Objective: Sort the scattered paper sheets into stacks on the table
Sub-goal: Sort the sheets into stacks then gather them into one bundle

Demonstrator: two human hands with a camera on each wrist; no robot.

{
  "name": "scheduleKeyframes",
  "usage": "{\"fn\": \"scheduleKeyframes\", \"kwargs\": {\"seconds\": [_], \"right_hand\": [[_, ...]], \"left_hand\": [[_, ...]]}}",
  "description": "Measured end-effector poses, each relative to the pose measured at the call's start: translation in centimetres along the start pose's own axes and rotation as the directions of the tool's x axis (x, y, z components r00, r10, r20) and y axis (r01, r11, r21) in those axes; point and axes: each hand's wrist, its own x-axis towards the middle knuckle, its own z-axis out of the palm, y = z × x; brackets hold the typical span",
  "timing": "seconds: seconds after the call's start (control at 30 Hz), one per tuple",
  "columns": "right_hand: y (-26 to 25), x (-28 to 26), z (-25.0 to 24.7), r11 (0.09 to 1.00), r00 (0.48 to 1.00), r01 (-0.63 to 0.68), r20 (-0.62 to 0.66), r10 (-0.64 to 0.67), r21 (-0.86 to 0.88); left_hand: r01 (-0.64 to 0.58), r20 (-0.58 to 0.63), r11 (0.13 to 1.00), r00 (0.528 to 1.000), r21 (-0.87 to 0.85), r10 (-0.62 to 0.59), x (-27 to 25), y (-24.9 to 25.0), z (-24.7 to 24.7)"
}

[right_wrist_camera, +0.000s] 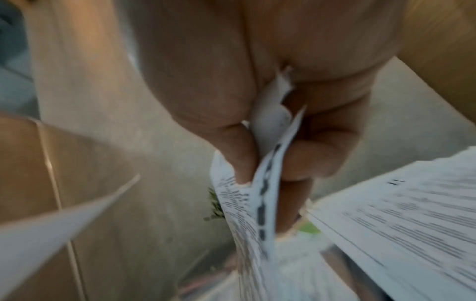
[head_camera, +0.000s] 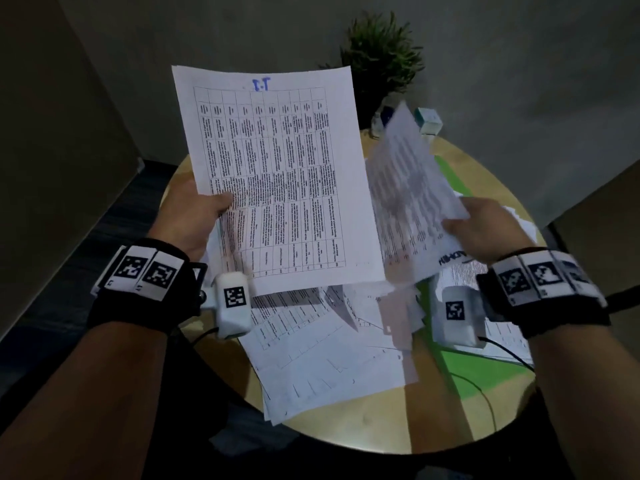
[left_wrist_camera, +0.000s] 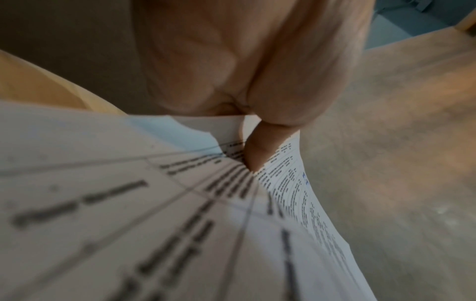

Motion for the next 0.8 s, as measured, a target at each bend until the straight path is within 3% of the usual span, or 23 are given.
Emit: {"fn": "scheduleKeyframes", "kwargs": {"seconds": [0.07, 0.17, 0.3, 0.43, 0.57, 0.67, 0.73, 0.8], "right_hand": [[-1.0, -0.9, -1.4, 0.97, 0.988, 0.147, -0.066, -0.136, 0.196], [-2.8, -1.8, -2.4, 0.814, 0.957, 0.284, -0.096, -0.274, 0.507], [-5.1, -2.2, -1.3, 0.541, 0.923, 0.225, 0.001, -0.386, 0.81], [-6.8, -2.2, 0.6, 0.401, 0.889, 0.129, 0.074, -0.453, 0.907], [-7.9, -1.8, 1.9, 0.455, 0.875, 0.104, 0.137, -0.465, 0.884], [-7.8, -1.1, 2.8, 0.517, 0.872, 0.067, 0.201, -0.446, 0.854], [-6.7, -0.4, 3.8, 0.617, 0.9, 0.038, 0.241, -0.363, 0.786], [-5.1, 0.4, 4.8, 0.787, 0.943, -0.05, 0.289, -0.166, 0.615]], "left_hand": [[0.01, -0.003, 1.0, 1.0, -0.015, -0.01, 0.0, 0.1, 0.1], [0.042, 0.026, 0.999, 0.999, -0.032, -0.041, -0.1, 0.3, 0.3], [0.057, 0.093, 0.995, 0.994, -0.084, -0.049, -0.5, 0.8, 0.5], [0.086, 0.149, 0.987, 0.987, -0.137, -0.065, -0.8, 1.0, 0.4], [0.076, 0.149, 0.992, 0.987, -0.099, -0.06, -0.9, 1.1, -0.2], [0.043, 0.042, 0.997, 0.998, -0.068, -0.04, -0.6, 1.2, -1.1], [0.023, -0.077, 0.999, 0.997, -0.04, -0.026, -0.6, 1.3, -1.8], [-0.012, -0.171, 1.0, 0.985, 0.004, 0.012, -0.6, 1.4, -2.4]]}}
